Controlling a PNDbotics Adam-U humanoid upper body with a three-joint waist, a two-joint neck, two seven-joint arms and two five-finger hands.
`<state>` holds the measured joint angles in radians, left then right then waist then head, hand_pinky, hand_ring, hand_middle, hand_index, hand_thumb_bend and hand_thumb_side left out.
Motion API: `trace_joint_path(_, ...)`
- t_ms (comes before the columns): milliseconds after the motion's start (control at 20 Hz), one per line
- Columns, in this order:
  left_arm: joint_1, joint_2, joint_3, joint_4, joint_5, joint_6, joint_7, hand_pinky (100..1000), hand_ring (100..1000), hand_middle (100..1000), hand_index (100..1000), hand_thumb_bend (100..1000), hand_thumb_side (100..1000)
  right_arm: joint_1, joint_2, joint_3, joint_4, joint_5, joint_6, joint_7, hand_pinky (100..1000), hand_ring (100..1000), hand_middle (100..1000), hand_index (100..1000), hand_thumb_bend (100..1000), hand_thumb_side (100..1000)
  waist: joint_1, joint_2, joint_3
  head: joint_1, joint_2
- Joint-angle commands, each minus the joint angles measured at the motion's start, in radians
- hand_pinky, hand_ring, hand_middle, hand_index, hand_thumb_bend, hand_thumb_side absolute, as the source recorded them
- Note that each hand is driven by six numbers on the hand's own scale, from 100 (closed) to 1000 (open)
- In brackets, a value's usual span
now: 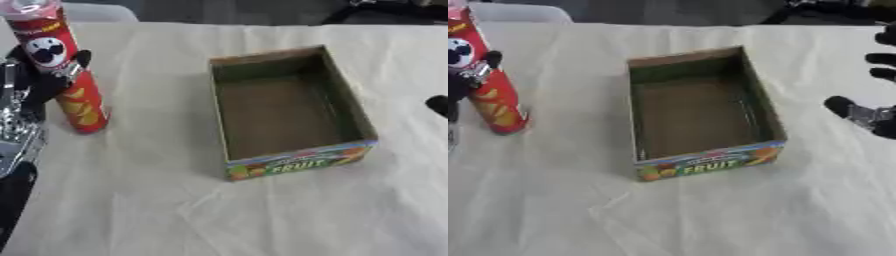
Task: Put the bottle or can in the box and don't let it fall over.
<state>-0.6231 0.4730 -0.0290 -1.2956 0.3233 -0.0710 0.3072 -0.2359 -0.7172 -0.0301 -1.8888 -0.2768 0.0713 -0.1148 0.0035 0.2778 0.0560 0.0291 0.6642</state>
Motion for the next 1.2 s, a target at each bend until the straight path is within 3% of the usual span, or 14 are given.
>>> trace_joint_path(50,-0.02,0.021,-0.001,-0.033,-0.009,-0.01,0.004,172,258,143,229,100,100,-0.008,-0.017,-0.011,-0.007,0.005,0.002,-0.003,856,846,888,921,655,100,0.002,-0.015,-0.002,0.0,-0.009)
trace_joint_path(200,-0.028,0.023,-0.007,-0.059,-0.016,-0.008,0.001,154,217,100,185,100,100,-0.007,-0.017,-0.011,-0.006,0.005,0.003,-0.004,856,845,888,921,652,100,0.004,-0.017,-0.002,-0.002,-0.005)
trace_joint_path(650,-0.108,0.007,-0.056,-0.175,-0.008,0.045,-0.034,159,222,100,177,100,100,-0.01,-0.021,-0.008,-0.005,0.005,0.005,-0.003,857,848,890,922,650,100,0.012,-0.03,0.0,-0.018,0.013)
trace_joint_path(1200,-0.277,-0.169,-0.183,-0.305,0.003,0.153,-0.081,175,232,100,183,100,100,-0.025,-0.032,-0.002,-0.004,0.01,0.011,0.001,871,861,895,927,668,100,0.015,-0.041,0.003,-0.034,0.032)
